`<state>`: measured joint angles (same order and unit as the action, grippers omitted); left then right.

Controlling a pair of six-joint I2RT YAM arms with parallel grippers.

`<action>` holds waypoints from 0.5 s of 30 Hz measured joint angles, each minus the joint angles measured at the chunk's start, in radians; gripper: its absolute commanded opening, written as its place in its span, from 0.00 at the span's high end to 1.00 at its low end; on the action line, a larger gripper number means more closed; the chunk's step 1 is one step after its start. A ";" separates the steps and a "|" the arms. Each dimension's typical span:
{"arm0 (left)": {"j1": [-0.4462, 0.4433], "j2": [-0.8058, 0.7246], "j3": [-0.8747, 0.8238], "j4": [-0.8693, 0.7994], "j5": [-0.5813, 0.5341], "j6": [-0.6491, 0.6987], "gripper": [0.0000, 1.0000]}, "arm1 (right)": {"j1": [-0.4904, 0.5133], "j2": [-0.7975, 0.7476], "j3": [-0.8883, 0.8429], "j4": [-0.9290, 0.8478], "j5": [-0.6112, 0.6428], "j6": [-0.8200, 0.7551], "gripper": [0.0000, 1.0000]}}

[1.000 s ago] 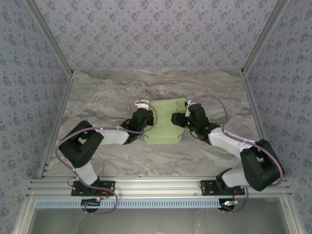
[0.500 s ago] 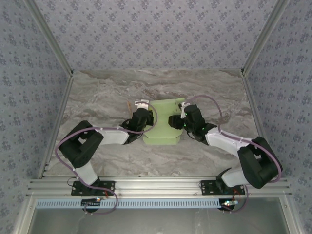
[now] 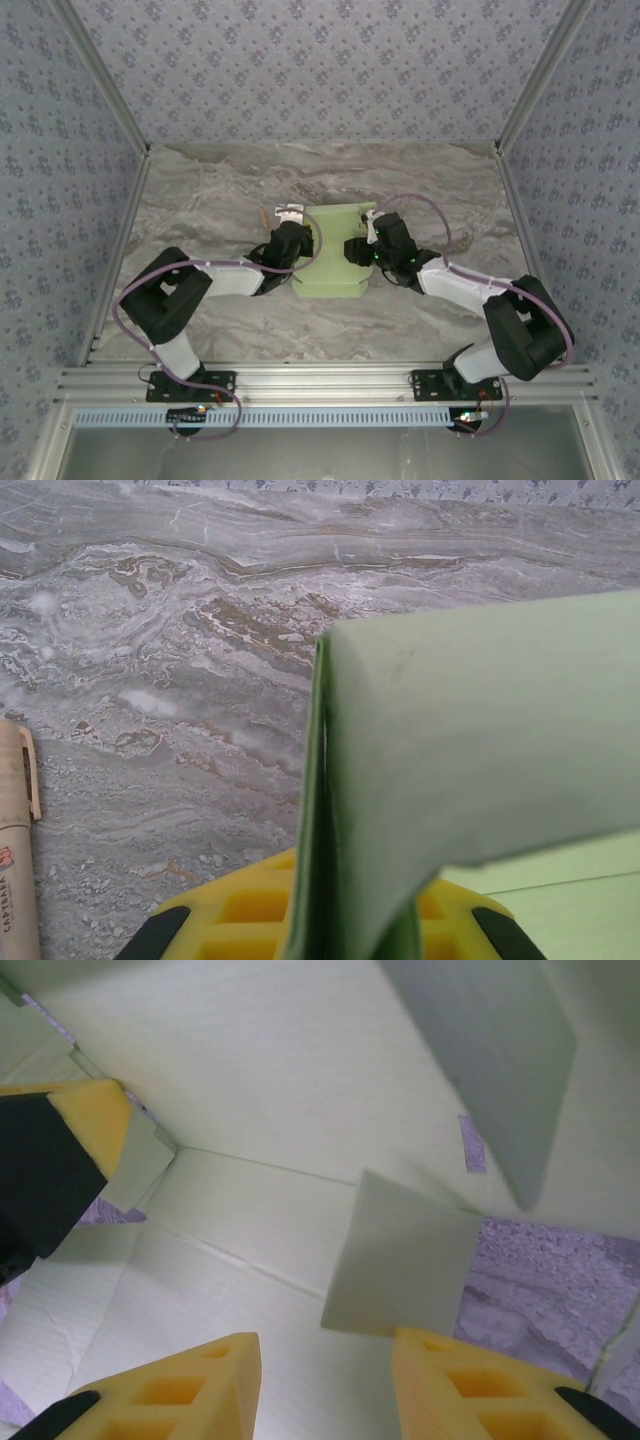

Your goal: Fold the paper box

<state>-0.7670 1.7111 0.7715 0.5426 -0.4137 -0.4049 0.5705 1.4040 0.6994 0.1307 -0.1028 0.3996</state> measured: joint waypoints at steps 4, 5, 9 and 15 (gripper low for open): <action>0.002 0.000 0.000 0.010 0.006 -0.005 0.98 | -0.013 -0.102 0.000 -0.082 -0.004 -0.037 0.49; 0.004 0.000 0.000 0.014 0.008 -0.008 0.98 | -0.018 -0.138 0.000 -0.108 -0.010 -0.051 0.48; 0.023 -0.001 -0.002 0.003 0.026 -0.002 0.98 | -0.068 -0.265 0.008 -0.200 -0.051 -0.120 0.47; 0.067 -0.038 -0.028 -0.002 0.044 -0.002 0.98 | -0.272 -0.323 0.086 -0.305 -0.187 -0.222 0.47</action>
<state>-0.6998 1.6730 0.7433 0.5411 -0.3695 -0.4068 0.2981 1.0813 0.7856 -0.1741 -0.2897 0.1772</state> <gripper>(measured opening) 0.102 0.529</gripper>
